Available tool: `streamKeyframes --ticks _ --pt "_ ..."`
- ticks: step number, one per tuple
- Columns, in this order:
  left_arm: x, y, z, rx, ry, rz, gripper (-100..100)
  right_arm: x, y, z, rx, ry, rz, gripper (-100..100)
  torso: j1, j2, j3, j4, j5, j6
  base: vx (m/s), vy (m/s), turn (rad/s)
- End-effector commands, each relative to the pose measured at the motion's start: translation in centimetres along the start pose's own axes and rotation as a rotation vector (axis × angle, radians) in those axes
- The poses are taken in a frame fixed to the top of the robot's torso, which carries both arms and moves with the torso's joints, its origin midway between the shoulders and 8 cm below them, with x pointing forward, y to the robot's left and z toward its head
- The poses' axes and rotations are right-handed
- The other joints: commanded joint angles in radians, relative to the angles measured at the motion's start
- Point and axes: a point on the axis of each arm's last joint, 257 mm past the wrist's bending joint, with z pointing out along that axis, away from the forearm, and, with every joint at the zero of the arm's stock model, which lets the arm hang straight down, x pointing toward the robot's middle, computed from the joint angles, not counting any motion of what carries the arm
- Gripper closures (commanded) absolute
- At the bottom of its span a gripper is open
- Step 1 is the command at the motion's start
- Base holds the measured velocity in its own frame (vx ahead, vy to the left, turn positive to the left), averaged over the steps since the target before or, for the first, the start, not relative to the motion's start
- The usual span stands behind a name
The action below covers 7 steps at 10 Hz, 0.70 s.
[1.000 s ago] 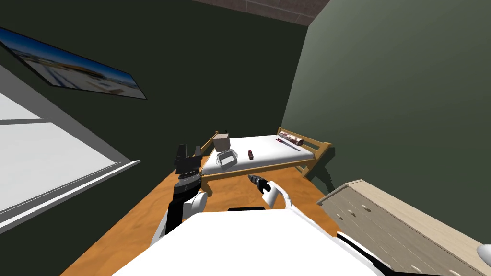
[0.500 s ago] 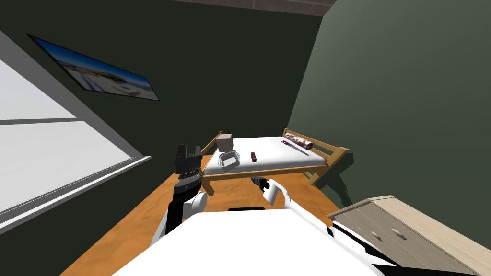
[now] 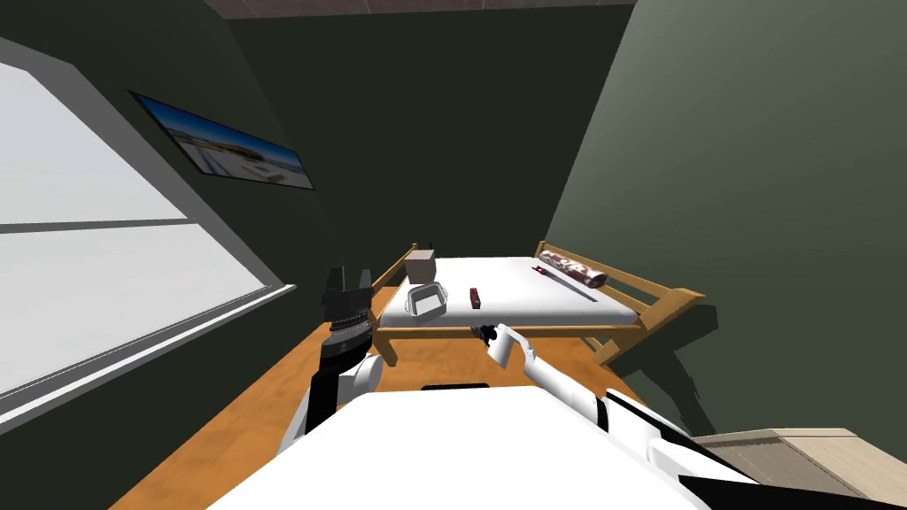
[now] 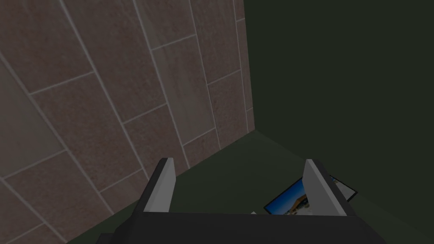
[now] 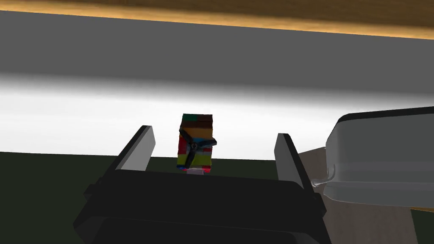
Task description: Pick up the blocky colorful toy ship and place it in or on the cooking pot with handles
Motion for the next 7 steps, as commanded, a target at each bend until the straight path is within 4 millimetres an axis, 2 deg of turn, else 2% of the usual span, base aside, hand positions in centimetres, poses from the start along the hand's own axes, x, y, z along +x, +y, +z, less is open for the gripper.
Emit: streamKeyframes --ticks 1,3,6,7 --pt "0.0 0.0 0.0 0.0 0.0 0.0 0 -0.3 -1.9 0.2 0.045 0.012 -0.033 -100 0.0 0.0 0.0 0.0 0.0 0.0 0.189 -0.013 0.13" --pt "0.0 0.0 0.0 0.0 0.0 0.0 0 -1.6 -3.4 0.2 0.08 0.008 -0.059 -100 0.0 0.0 0.0 0.0 0.0 0.0 0.21 -0.008 0.109" --pt "0.0 0.0 0.0 0.0 0.0 0.0 0 -4.0 -4.5 0.1 0.105 -0.021 -0.077 -100 0.001 -0.004 -0.002 -0.001 0.0 0.0 0.237 -0.028 0.084" --pt "0.0 0.0 0.0 0.0 0.0 0.0 0 -3.6 -4.1 0.1 0.1 -0.015 -0.074 -100 -0.001 -0.002 -0.001 -0.001 0.0 0.0 0.086 -0.026 0.013"
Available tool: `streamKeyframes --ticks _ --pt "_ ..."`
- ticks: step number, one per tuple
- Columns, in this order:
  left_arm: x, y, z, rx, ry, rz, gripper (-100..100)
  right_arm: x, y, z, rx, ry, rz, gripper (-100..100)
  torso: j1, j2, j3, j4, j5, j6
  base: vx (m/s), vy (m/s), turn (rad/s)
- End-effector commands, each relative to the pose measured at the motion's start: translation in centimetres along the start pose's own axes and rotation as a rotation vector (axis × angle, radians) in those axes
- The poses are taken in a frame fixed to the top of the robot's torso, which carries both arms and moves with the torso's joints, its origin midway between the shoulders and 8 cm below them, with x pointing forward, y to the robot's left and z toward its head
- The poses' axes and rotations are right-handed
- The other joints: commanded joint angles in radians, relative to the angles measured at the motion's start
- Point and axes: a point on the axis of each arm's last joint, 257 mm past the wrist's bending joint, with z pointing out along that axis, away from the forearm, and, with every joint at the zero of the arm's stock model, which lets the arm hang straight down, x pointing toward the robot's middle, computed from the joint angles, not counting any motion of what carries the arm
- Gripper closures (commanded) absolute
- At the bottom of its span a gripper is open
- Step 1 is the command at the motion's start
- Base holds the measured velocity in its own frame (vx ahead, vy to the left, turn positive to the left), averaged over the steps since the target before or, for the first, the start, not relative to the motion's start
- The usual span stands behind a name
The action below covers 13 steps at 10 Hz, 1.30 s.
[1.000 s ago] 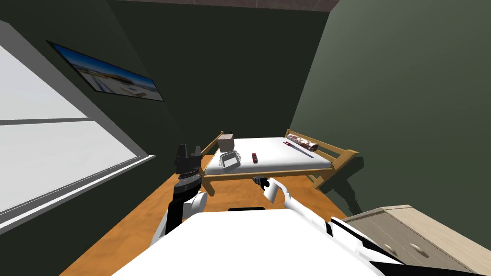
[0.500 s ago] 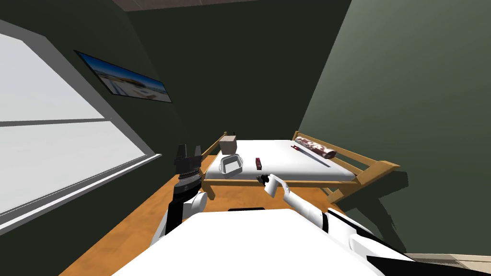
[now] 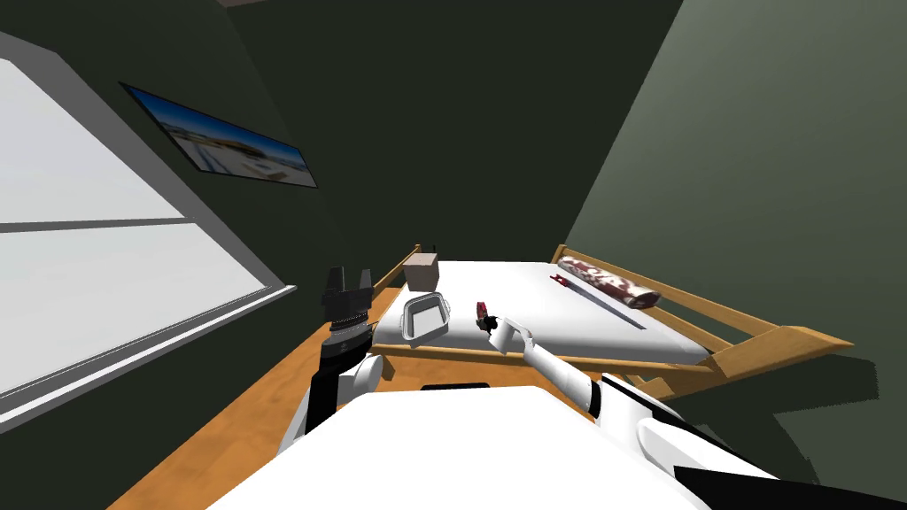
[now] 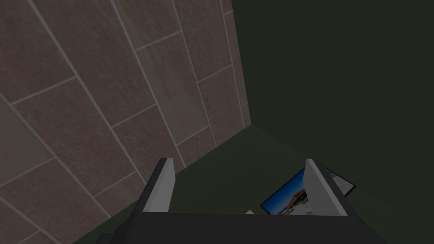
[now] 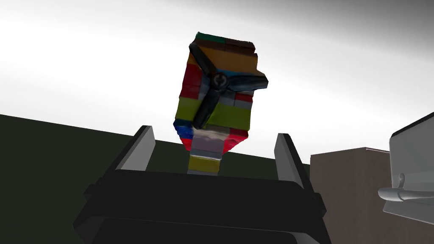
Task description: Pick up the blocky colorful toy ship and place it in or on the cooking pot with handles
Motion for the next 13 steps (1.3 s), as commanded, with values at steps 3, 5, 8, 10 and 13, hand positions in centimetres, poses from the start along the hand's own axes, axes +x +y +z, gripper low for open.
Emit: streamKeyframes --ticks 3,5,8,10,13 --pt "0.0 0.0 0.0 0.0 0.0 0.0 0 0.5 -0.5 0.8 0.007 -0.005 0.01 -100 0.002 0.006 0.004 0.002 0.0 0.0 0.022 -0.004 0.041" --pt "0.0 0.0 0.0 0.0 0.0 0.0 0 0.7 -0.6 0.9 0.009 -0.005 0.011 -100 0.002 0.007 0.004 0.002 0.001 0.0 0.017 0.0 0.025" --pt "0.0 0.0 0.0 0.0 0.0 0.0 0 0.7 -0.6 0.9 0.01 -0.006 0.014 100 0.002 0.008 0.005 0.002 0.0 -0.001 0.0 0.0 0.0" --pt "0.0 0.0 0.0 0.0 0.0 0.0 0 0.7 -0.6 0.9 0.01 -0.006 0.013 100 0.002 0.008 0.005 0.002 0.0 -0.001 0.0 0.0 0.0" --pt "0.0 0.0 0.0 0.0 0.0 0.0 0 0.1 -0.1 0.1 0.001 -0.001 0.002 100 0.002 0.01 0.006 0.002 0.0 0.0 -0.017 0.002 -0.048"
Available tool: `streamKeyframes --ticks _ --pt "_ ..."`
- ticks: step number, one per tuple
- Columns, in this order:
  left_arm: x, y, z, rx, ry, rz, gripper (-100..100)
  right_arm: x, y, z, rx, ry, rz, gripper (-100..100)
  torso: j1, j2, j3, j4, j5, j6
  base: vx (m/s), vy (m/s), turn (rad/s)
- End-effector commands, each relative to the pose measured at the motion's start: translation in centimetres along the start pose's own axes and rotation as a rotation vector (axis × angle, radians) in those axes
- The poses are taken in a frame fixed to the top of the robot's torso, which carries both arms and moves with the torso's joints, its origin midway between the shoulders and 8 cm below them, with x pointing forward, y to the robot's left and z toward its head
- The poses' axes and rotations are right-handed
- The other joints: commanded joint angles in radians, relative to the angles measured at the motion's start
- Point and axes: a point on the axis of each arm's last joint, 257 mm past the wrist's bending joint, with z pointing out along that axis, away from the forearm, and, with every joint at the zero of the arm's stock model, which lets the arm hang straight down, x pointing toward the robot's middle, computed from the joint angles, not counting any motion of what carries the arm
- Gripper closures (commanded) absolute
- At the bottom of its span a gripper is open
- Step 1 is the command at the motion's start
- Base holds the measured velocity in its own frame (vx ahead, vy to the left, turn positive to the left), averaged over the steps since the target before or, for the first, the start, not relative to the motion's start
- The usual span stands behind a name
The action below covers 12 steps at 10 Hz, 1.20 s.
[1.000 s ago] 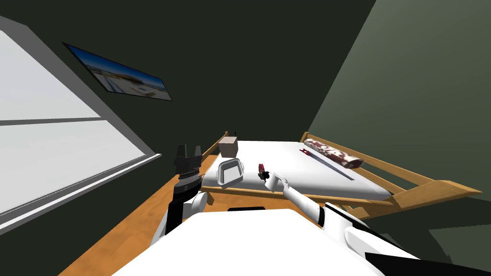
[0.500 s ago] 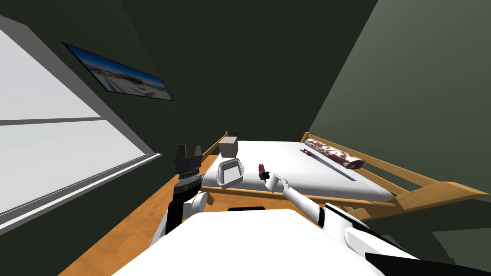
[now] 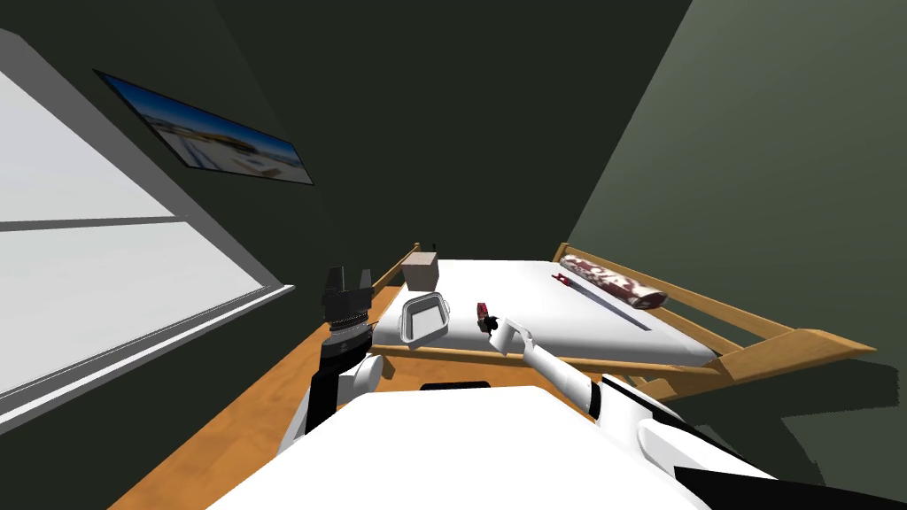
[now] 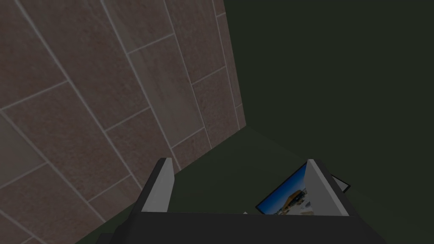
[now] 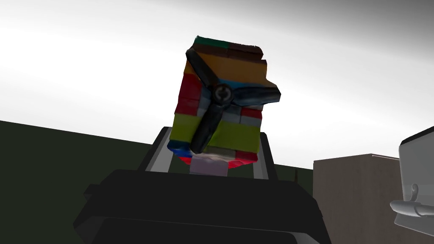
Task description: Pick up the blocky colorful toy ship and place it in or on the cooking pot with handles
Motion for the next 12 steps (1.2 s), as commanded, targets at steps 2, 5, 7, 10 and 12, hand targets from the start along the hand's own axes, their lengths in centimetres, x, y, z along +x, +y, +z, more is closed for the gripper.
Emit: streamKeyframes --ticks 2,5,7,10,12 --pt "0.0 0.0 0.0 0.0 0.0 0.0 0 0.1 0.0 0.0 0.001 0.003 0.0 0 0.0 -0.001 0.0 0.0 0.0 0.0 -0.008 0.003 -0.006" --pt "0.0 0.0 0.0 0.0 0.0 0.0 0 2.6 0.8 0.0 -0.007 0.044 0.0 100 0.003 0.013 0.004 -0.005 -0.002 0.001 -0.167 0.029 -0.029" --pt "0.0 0.0 0.0 0.0 0.0 0.0 0 5.0 1.6 -0.3 -0.01 0.083 -0.008 100 0.0 0.018 0.002 -0.013 -0.006 0.002 -0.233 0.027 -0.015" --pt "0.0 0.0 0.0 0.0 0.0 0.0 0 6.9 2.3 -0.6 -0.009 0.114 -0.022 100 -0.002 0.022 0.0 -0.021 -0.009 0.003 -0.27 0.018 -0.014" --pt "0.0 0.0 0.0 0.0 0.0 0.0 0 8.3 3.0 -1.2 -0.005 0.136 -0.04 100 0.0 0.026 0.002 -0.021 -0.008 0.003 -0.302 0.054 -0.001"
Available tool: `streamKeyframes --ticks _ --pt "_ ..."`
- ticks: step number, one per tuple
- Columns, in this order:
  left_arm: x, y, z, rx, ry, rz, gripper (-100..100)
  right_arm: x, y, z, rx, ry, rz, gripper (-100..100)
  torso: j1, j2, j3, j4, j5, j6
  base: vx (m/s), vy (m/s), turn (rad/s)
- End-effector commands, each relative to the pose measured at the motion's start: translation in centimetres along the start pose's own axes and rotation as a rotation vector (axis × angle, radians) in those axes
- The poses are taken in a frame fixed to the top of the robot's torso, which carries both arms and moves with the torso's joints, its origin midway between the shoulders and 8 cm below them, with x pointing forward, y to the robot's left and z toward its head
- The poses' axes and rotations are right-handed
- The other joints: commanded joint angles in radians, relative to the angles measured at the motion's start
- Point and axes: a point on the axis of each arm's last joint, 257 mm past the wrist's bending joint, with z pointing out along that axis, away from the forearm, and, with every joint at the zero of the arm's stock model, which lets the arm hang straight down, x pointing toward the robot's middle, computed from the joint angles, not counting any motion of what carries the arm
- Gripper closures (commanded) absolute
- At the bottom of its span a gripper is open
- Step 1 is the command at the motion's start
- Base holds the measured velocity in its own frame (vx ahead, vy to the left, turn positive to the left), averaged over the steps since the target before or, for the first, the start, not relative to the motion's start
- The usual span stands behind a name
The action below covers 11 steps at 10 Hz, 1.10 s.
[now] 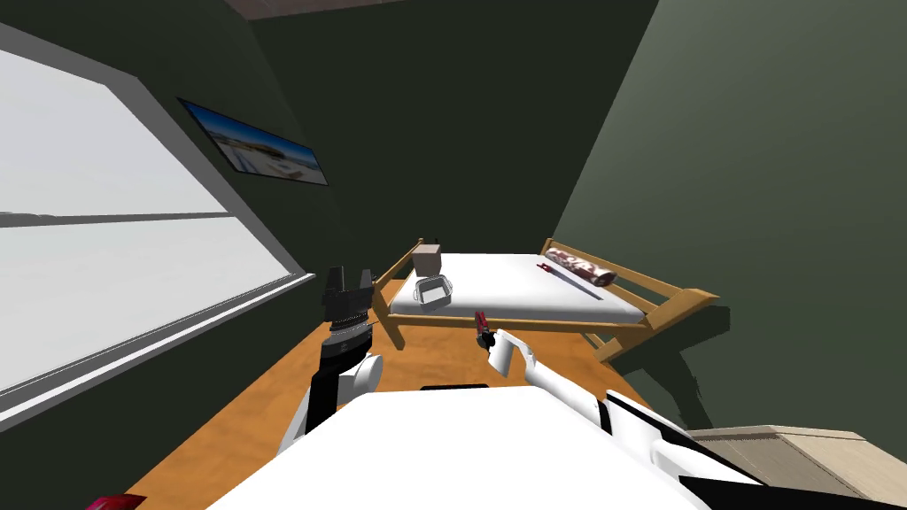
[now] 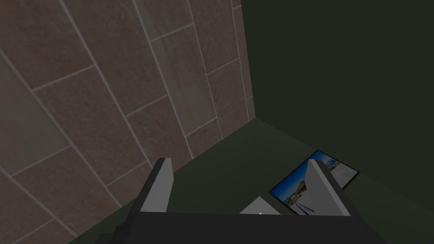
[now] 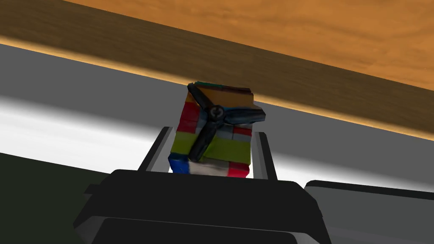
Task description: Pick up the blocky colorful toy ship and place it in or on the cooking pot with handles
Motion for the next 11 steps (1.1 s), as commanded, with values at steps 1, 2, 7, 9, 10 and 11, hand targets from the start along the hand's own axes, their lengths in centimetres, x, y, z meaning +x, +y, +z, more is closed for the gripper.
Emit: streamKeyframes --ticks 1,2,7,9,10,11 --pt "0.0 0.0 0.0 0.0 0.0 0.0 0 0.9 0.7 -0.5 0.006 0.015 -0.017 100 0.0 0.0 0.0 0.0 0.0 0.0 -0.29 0.085 0.01" --pt "0.0 0.0 0.0 0.0 0.0 0.0 0 1.3 1.0 -0.7 0.01 0.021 -0.026 100 0.003 -0.001 0.0 0.0 0.0 -0.001 -0.27 0.091 0.019" --pt "0.0 0.0 0.0 0.0 0.0 0.0 0 1.2 2.2 -2.5 0.032 0.02 -0.065 100 0.006 -0.011 -0.005 0.001 0.002 -0.002 -0.165 0.11 0.019" --pt "0.0 0.0 0.0 0.0 0.0 0.0 0 0.3 2.6 -3.5 0.04 0.008 -0.077 100 0.006 -0.014 -0.006 0.001 0.002 -0.001 -0.075 0.115 0.012" --pt "0.0 0.0 0.0 0.0 0.0 0.0 0 -0.3 2.7 -4.1 0.044 0.001 -0.081 100 0.006 -0.016 -0.007 0.001 0.002 -0.001 -0.016 0.111 0.004" --pt "0.0 0.0 0.0 0.0 0.0 0.0 0 -1.0 2.9 -4.7 0.047 -0.007 -0.085 100 0.006 -0.018 -0.008 0.001 0.003 -0.001 -0.002 0.115 -0.011"
